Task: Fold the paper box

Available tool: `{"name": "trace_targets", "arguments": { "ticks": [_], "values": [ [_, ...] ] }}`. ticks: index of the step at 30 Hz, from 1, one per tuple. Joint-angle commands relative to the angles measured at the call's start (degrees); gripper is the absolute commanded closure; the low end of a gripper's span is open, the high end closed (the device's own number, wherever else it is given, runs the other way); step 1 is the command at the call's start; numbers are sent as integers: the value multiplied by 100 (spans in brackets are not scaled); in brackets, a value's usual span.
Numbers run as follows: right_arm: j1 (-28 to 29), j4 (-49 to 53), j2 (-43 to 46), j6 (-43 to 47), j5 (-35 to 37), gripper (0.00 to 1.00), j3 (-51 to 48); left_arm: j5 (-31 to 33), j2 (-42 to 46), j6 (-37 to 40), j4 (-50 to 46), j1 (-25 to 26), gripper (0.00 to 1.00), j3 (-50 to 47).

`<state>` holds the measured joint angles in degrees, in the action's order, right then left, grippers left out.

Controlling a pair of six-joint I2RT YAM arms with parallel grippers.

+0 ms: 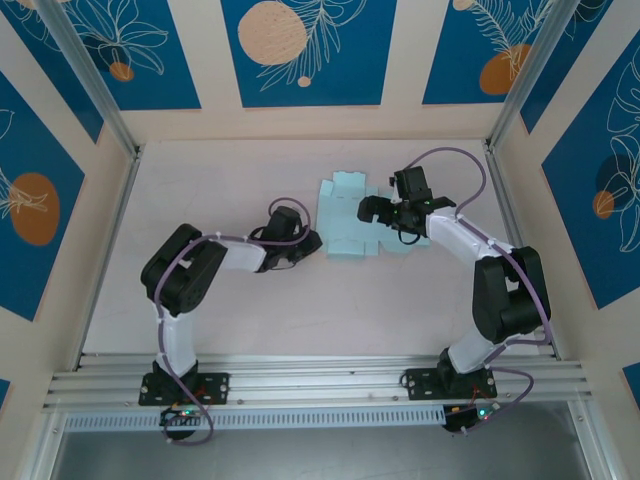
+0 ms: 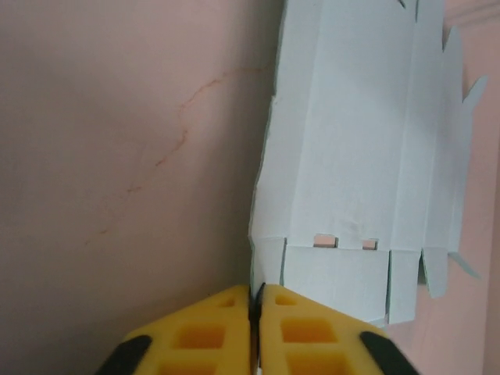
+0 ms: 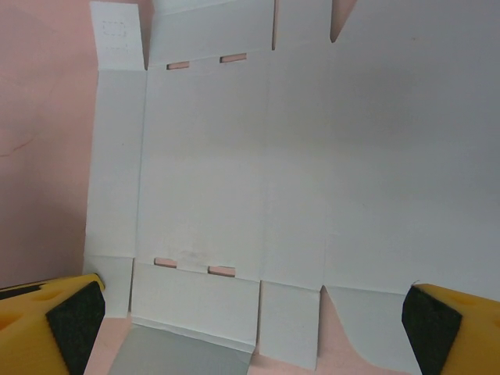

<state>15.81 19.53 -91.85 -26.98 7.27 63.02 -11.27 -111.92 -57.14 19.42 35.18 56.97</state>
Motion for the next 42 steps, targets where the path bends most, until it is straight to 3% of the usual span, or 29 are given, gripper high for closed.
{"name": "trace_targets", "arguments": {
  "ticks": [1, 13, 18, 25, 33, 37, 42],
  "values": [
    [48, 143, 172, 207, -114, 1, 201, 380, 392, 1157, -802, 26, 99, 277],
    [-12, 229, 671, 351, -696, 1, 252, 1378, 2113, 6477, -2217, -48, 100, 744],
    [-39, 482, 611, 106, -910, 1, 491, 1515, 2307, 7966, -2789, -71, 100, 820],
    [-89, 705, 603, 692, -1128, 0, 1006, 456, 2700, 8650, -3134, -454, 100, 1069],
    [-472, 536, 327, 1837, -2239, 0, 2138, -937, 2559, 8658, -3384, -1129, 100, 2219],
    [-548, 613, 394, 2396, -2733, 1, 2688, -1291, 2393, 8987, -3899, -1224, 100, 3038],
    [-473, 1024, 604, 3131, -2566, 1, 3023, -1429, 2138, 9316, -4582, -1226, 100, 3815]
  ]
}}
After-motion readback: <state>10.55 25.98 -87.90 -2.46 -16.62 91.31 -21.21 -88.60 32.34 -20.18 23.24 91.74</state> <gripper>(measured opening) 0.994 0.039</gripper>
